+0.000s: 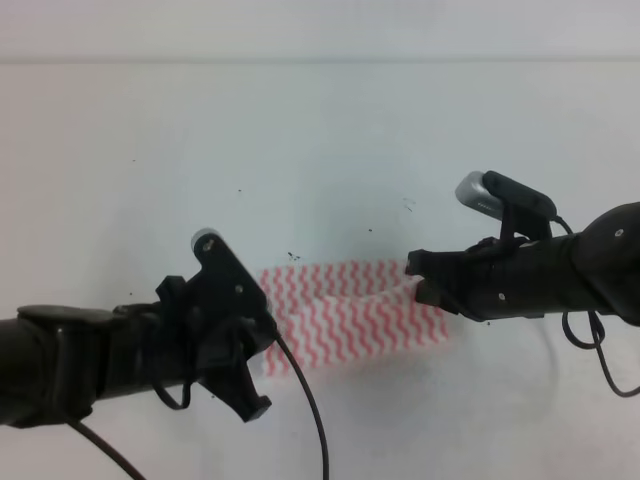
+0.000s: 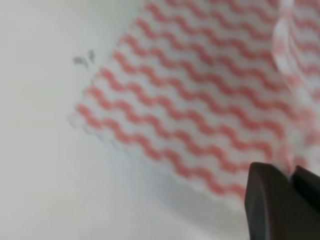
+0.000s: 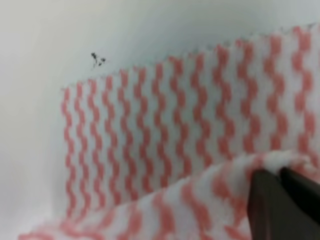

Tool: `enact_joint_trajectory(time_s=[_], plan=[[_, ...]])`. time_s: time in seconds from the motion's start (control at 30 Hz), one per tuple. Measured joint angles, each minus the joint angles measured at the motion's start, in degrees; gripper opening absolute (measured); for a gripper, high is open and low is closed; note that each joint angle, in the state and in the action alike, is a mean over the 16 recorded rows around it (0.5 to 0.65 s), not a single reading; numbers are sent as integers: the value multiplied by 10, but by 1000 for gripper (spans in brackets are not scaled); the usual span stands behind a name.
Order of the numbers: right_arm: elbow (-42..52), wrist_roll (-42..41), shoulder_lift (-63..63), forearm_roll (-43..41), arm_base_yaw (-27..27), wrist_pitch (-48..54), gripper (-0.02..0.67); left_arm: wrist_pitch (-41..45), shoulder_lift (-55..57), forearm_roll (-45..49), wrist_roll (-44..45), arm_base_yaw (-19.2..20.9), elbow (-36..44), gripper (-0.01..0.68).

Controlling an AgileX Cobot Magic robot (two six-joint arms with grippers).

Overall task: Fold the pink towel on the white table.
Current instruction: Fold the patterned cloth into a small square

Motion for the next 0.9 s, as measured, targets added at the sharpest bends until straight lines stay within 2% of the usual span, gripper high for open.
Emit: enact_joint_trajectory(time_s=[0.9], plan=[[-14, 0, 36, -11, -12, -8, -17, -25, 51, -8, 6, 0, -35, -3]])
